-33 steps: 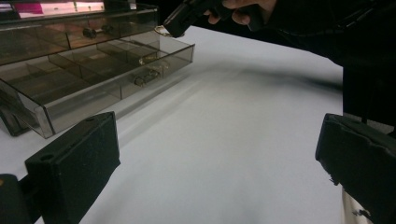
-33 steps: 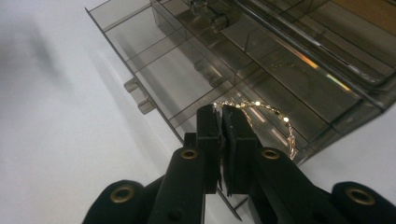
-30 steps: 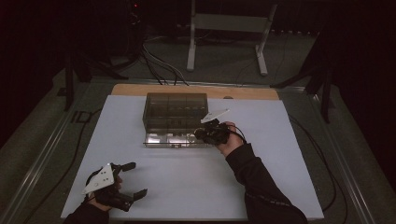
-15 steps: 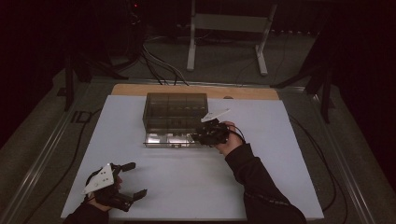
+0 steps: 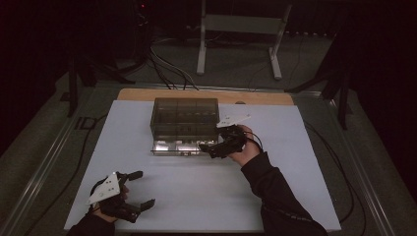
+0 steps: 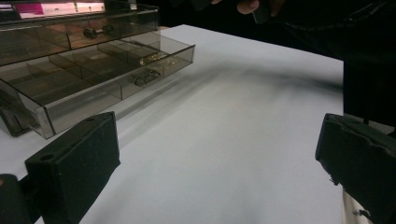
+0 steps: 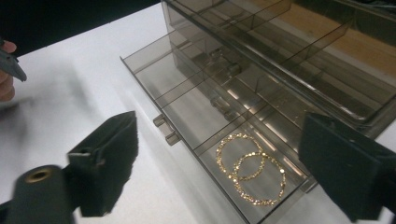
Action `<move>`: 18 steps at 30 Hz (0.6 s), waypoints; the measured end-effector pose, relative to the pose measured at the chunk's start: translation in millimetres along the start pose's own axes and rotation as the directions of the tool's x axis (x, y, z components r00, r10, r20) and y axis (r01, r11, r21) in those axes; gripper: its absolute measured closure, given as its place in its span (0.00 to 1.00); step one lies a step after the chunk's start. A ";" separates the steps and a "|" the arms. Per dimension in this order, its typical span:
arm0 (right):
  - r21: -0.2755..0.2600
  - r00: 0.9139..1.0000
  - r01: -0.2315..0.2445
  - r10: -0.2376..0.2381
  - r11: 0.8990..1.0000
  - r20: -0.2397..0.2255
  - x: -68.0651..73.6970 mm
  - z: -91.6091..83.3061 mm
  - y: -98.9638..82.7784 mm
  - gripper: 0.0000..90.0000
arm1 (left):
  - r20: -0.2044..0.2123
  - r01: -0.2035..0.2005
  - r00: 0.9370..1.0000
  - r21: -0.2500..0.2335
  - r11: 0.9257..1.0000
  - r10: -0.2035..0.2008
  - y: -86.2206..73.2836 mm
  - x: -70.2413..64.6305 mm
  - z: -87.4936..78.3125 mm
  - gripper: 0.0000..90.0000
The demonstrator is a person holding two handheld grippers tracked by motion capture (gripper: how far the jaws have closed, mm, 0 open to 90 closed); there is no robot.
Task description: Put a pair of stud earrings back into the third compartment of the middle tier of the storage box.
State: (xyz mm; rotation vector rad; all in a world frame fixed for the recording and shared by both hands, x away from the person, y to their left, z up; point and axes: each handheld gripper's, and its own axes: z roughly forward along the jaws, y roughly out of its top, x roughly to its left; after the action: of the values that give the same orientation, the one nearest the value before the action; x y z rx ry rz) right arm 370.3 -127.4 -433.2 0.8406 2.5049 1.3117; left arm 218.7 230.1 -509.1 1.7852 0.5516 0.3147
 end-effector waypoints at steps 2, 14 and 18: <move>0.006 1.000 0.013 -0.013 1.000 0.008 0.5 -2.3 -0.8 0.06 | -0.001 0.000 1.000 -0.001 1.000 0.000 0.2 0.4 0.2 0.01; -0.041 1.000 0.000 0.000 0.999 -0.003 -8.6 -25.6 -11.2 0.00 | -0.001 0.001 1.000 -0.004 1.000 -0.001 0.3 0.0 0.4 0.01; -0.045 1.000 0.002 -0.001 0.999 0.017 -11.0 -33.8 -19.0 0.00 | -0.002 0.002 1.000 0.002 1.000 -0.002 -0.4 -0.1 0.1 0.01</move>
State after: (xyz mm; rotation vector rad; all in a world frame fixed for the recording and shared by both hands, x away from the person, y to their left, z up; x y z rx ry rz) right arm 357.9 -165.6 -429.5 0.8370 2.4525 1.3499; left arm 218.6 230.0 -509.6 1.7866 0.5555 0.3149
